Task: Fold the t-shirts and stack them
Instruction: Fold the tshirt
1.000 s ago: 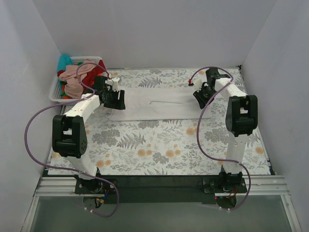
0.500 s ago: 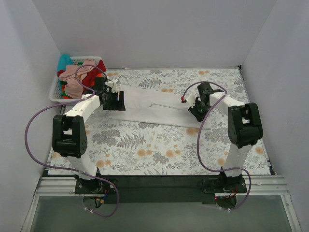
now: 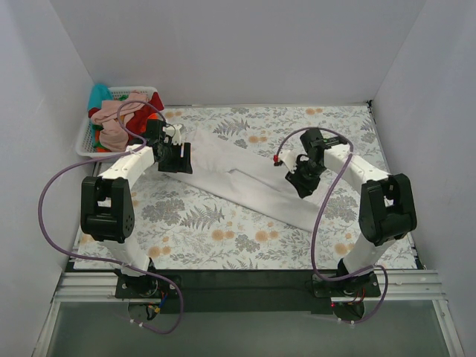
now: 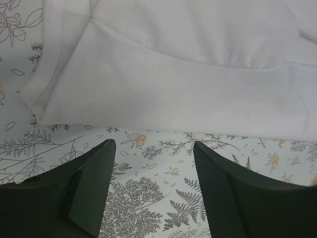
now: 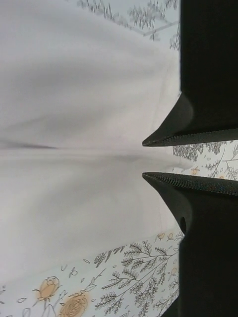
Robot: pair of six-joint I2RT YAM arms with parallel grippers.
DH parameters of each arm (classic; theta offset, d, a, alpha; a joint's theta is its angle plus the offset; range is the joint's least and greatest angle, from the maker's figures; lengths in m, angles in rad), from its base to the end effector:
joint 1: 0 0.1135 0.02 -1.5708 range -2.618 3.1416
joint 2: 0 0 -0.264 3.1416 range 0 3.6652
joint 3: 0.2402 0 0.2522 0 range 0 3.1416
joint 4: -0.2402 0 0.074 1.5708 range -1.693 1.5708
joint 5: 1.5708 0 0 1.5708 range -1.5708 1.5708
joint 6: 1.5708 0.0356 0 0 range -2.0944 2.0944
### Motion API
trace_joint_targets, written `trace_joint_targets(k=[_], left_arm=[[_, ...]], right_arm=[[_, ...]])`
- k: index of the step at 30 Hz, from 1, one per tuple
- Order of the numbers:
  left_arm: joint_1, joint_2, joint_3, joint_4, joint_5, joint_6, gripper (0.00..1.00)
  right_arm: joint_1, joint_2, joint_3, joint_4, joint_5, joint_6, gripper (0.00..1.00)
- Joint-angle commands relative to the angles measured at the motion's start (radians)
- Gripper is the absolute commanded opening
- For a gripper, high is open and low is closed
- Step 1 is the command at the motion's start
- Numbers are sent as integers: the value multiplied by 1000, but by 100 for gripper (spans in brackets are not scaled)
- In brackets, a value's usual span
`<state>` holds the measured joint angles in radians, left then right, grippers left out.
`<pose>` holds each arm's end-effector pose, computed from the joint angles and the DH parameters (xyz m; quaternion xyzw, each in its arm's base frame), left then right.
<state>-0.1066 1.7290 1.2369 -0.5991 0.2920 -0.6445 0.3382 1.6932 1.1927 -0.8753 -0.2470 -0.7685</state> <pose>0.3526 -0.0480 0.2154 -0.2221 0.9357 -0.2177 0.1668 0.2961 0.1134 0.2042 -0.5293 0.8340 0.0991 0.1206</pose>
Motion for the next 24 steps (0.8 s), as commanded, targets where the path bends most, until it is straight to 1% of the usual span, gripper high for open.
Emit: trace_joint_targets(k=[1, 6, 11, 15, 20, 24], left_arm=[[-2, -22, 24, -8, 4, 6, 63], [-19, -16, 13, -4, 1, -3, 62], [-51, 18, 15, 7, -28, -7, 56], [-74, 64, 24, 13, -70, -17, 50], [-84, 130, 50, 16, -108, -29, 45], [-84, 216, 87, 21, -148, -29, 40]], right_arm=[[-4, 3, 88, -48, -43, 14, 34], [-37, 60, 156, -44, -31, 24, 35], [-77, 163, 286, -44, -26, 57, 33], [-91, 218, 349, -44, -3, 63, 32], [-97, 292, 386, -36, 20, 74, 27], [-96, 319, 351, -24, 28, 75, 20]])
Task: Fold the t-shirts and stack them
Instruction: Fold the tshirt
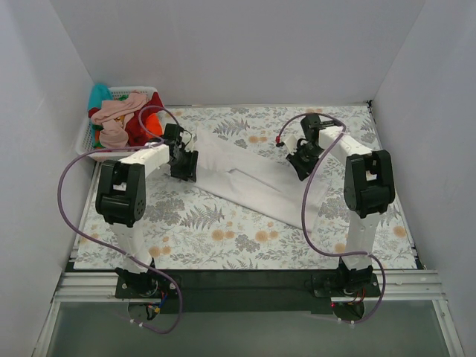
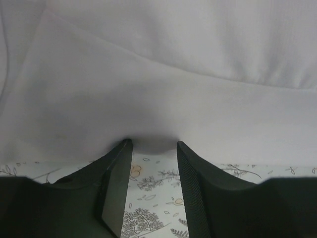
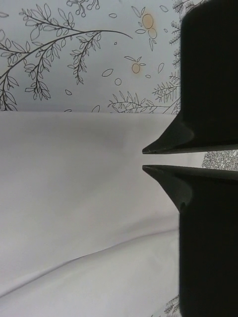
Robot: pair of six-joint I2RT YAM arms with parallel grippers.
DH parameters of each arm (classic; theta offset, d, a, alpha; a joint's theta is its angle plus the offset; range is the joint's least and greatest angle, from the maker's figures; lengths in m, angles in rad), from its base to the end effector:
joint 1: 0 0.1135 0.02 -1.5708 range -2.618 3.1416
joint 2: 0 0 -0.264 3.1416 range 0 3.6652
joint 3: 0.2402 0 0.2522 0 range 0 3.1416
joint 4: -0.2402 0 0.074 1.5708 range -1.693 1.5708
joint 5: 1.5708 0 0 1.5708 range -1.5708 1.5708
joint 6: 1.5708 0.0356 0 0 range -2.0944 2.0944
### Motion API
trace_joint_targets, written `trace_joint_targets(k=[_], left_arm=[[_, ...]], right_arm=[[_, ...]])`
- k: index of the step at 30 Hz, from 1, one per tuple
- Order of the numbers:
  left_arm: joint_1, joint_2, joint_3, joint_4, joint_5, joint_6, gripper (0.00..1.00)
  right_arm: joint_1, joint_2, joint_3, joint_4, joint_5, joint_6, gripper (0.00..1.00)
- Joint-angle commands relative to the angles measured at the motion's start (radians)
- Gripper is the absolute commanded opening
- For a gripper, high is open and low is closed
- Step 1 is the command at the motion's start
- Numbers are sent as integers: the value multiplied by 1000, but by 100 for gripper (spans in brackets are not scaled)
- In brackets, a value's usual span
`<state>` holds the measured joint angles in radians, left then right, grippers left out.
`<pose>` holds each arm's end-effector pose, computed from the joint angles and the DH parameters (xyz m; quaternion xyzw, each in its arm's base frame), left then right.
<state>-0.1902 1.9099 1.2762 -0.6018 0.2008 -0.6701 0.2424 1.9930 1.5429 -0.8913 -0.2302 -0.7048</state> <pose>0.3684 -0.0782 0.1629 -0.2169 0.9569 -0.1591 0.1097 0.3859 0.1038 0.1960 -0.4618 0.8722 0.0850 0.1368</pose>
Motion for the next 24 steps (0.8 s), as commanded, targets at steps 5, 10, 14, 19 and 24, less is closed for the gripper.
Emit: trace_joint_targets(k=[5, 10, 14, 19, 24], left_arm=[[0, 138, 141, 23, -80, 12, 38], [3, 294, 372, -16, -98, 43, 35], [15, 454, 662, -84, -97, 53, 35], [23, 450, 865, -125, -9, 66, 41], [23, 249, 660, -36, 64, 75, 48]], right_arm=[[0, 17, -142, 34, 26, 5, 16], [76, -46, -302, 51, 17, 1, 13], [222, -131, -420, 52, -52, 36, 12], [420, -243, -437, 9, -184, 76, 13], [390, -302, -334, -21, -270, 106, 15]])
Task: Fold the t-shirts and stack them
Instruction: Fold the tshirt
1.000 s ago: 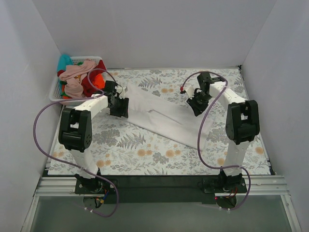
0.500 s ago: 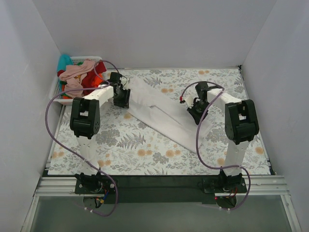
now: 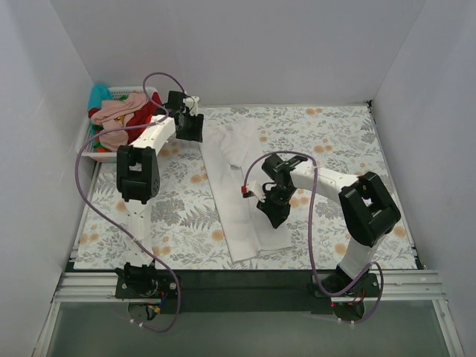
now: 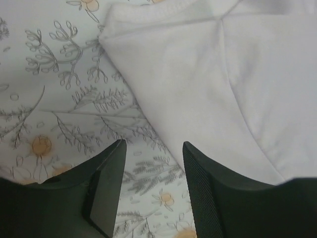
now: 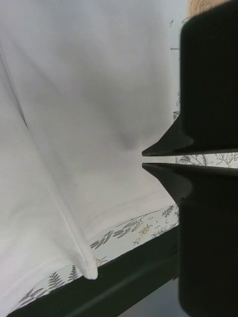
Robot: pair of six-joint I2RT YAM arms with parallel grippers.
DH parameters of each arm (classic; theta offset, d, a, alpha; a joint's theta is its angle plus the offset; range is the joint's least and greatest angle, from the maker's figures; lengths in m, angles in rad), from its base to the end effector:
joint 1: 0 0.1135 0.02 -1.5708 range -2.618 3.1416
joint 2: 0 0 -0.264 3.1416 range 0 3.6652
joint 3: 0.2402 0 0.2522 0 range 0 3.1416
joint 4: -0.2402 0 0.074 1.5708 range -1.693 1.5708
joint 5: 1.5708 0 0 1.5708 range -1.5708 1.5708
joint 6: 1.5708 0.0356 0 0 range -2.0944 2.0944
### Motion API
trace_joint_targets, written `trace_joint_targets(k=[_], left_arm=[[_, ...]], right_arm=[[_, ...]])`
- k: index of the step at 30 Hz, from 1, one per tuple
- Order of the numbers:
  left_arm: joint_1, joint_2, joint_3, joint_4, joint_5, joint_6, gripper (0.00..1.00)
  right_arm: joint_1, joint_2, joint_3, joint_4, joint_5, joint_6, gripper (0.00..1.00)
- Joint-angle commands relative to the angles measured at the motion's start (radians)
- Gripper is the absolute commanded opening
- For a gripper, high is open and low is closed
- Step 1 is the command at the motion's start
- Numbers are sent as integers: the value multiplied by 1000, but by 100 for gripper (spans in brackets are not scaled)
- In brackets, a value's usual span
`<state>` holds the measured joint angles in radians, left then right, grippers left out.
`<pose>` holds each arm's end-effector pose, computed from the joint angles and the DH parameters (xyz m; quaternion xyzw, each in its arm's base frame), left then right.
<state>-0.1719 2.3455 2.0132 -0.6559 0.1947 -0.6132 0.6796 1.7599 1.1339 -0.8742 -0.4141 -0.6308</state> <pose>0.5070 -0.0950 0.1880 -0.1814 0.9363 -0.1954 0.2285 0.2328 0.2065 0.1716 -0.6017 0.7711 0.2062 0.0295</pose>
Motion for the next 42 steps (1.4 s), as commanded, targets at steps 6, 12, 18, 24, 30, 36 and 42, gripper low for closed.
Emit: trace_joint_targets(k=[6, 12, 18, 24, 30, 36, 42], left_arm=[[-15, -373, -360, 65, 193, -19, 49], [-96, -404, -521, 114, 223, -66, 48], [-127, -301, -519, 133, 187, -117, 45], [-114, -152, -364, 111, 100, -106, 42], [-66, 34, -70, 12, 103, -88, 42], [-61, -136, -95, -28, 288, 13, 69], [-61, -585, -469, 38, 498, 147, 82]], right_arm=[[-61, -7, 109, -19, -68, 37, 16], [-61, 62, 99, 72, -74, 89, 15], [-61, 95, 90, 104, -104, 118, 16], [-66, 148, 112, 150, -92, 151, 17], [-123, 242, 263, 159, -101, 190, 20], [-135, 114, 334, 109, -132, 184, 43], [-85, -103, 160, 86, -106, 140, 52]])
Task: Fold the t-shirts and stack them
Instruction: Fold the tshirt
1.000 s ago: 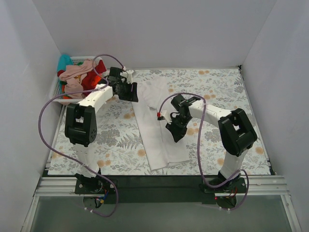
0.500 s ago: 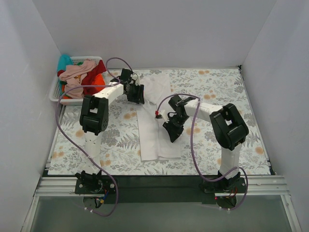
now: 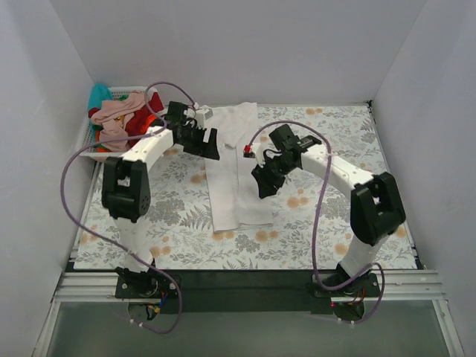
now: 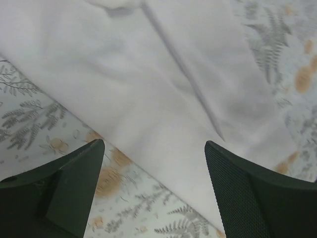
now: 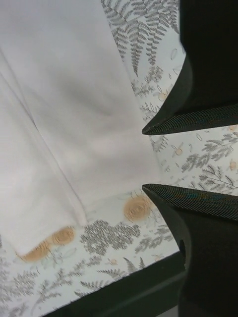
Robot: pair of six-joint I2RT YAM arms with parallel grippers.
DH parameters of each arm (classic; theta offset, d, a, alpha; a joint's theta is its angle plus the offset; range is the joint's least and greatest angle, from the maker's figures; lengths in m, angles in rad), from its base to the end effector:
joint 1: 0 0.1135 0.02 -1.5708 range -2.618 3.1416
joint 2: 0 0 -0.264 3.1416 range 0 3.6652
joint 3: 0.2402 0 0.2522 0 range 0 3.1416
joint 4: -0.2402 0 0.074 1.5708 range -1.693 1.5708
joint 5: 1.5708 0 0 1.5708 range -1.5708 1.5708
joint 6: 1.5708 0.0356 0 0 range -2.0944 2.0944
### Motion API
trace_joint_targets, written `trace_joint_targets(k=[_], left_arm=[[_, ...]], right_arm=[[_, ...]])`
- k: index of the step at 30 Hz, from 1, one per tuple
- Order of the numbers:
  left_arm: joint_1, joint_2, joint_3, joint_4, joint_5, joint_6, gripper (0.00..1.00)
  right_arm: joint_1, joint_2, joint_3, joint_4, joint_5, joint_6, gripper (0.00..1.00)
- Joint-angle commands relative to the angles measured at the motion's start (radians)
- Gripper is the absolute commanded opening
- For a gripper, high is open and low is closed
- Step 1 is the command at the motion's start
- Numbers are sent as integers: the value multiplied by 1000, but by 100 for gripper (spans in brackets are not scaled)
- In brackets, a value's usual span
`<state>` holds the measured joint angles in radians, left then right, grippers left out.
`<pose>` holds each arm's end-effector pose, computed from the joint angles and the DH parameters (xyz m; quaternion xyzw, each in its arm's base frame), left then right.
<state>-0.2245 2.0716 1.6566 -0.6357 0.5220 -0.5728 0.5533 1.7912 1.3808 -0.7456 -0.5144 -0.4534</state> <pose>0.4320 -0.1169 0.2102 -0.0964 0.9310 -0.3263 0.1321 0.3044 0.2086 0.2323 -0.5024 0.8037 0.2586 0.1865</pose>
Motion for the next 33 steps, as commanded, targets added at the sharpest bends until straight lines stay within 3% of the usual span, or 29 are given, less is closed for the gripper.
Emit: trace_joint_targets(k=[1, 5, 8, 10, 13, 19, 26, 33], left_arm=[[-13, -374, -249, 22, 217, 131, 81], [-50, -672, -604, 60, 297, 254, 76], [-143, -870, -836, 97, 222, 320, 71], [-208, -945, -909, 99, 188, 382, 68], [-220, -964, -991, 134, 151, 398, 62], [-317, -1042, -1126, 307, 53, 484, 61], [-394, -956, -1170, 505, -37, 519, 61], [-420, -817, -1179, 562, -73, 574, 61]], right_arm=[[57, -157, -116, -40, 11, -44, 51], [143, -239, -262, -6, 108, -79, 45], [190, -262, -339, 46, 187, -103, 42], [220, -262, -373, 71, 235, -119, 42], [240, -247, -384, 118, 257, -120, 41], [258, -217, -361, 149, 278, -131, 40], [260, -179, -368, 180, 306, -183, 40], [260, -141, -373, 210, 298, -200, 41]])
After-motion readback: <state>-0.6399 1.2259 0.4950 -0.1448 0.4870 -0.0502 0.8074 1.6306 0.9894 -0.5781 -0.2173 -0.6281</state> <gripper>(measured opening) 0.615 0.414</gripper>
